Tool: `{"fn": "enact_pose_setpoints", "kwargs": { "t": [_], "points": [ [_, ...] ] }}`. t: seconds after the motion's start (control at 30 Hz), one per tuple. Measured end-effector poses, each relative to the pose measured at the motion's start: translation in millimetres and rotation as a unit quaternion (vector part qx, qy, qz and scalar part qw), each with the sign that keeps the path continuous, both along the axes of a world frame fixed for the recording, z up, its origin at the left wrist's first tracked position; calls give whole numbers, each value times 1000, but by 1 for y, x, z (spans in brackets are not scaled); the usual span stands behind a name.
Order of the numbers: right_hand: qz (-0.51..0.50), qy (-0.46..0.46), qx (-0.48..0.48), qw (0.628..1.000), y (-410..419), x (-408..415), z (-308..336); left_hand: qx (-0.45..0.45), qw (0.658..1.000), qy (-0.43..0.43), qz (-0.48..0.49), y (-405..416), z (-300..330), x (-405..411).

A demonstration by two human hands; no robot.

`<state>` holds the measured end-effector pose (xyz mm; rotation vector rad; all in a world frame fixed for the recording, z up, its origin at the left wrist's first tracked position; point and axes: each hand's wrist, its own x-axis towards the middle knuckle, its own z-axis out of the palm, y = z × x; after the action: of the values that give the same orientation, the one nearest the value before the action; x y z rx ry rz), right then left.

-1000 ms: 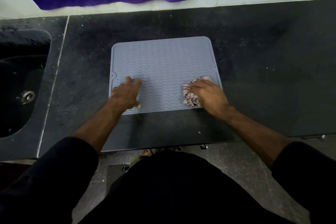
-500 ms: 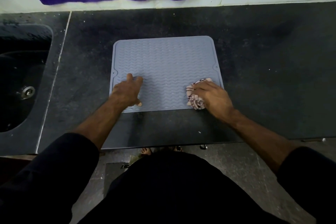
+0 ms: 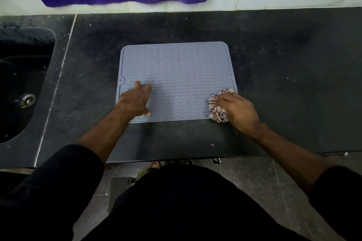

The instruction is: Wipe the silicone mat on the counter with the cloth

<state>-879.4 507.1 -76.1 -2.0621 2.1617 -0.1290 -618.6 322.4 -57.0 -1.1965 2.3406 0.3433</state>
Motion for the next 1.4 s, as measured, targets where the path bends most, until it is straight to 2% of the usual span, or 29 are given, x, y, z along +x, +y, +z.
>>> {"fn": "enact_pose_setpoints", "kwargs": {
  "t": [0.1, 0.27, 0.47, 0.6, 0.7, 0.87, 0.97, 1.07, 1.2, 1.4],
  "points": [
    [-20, -23, -16, 999, -4, 3, 3, -1, 1000, 0, -1, 0, -1, 0],
    [35, -12, 11, 999, -5, 23, 2, -2, 1000, 2, -5, -2, 1, -2],
    [-46, -31, 24, 998, -1, 3, 5, -5, 1000, 6, -2, -1, -1, 0],
    [28, -93, 7, 995, -30, 43, 7, -8, 1000, -3, -5, -2, -1, -4],
    [59, -66, 29, 996, -36, 61, 0, -13, 1000, -2, -9, -3, -1, -2],
    [-3, -36, 51, 998, -26, 30, 2, -13, 1000, -4, -6, -2, -2, 2],
    [-27, -52, 43, 997, -35, 35, 6, -17, 1000, -6, -5, -2, 0, 1],
    [4, -96, 21, 995, -49, 62, 6, -16, 1000, -12, -9, -3, 1, -1],
    [76, -55, 21, 995, -55, 84, -4, -14, 1000, -15, -12, -3, 2, -2],
    [-18, -27, 53, 998, -35, 38, 1, -13, 1000, -6, -15, -4, 1, 2]
  ]
}}
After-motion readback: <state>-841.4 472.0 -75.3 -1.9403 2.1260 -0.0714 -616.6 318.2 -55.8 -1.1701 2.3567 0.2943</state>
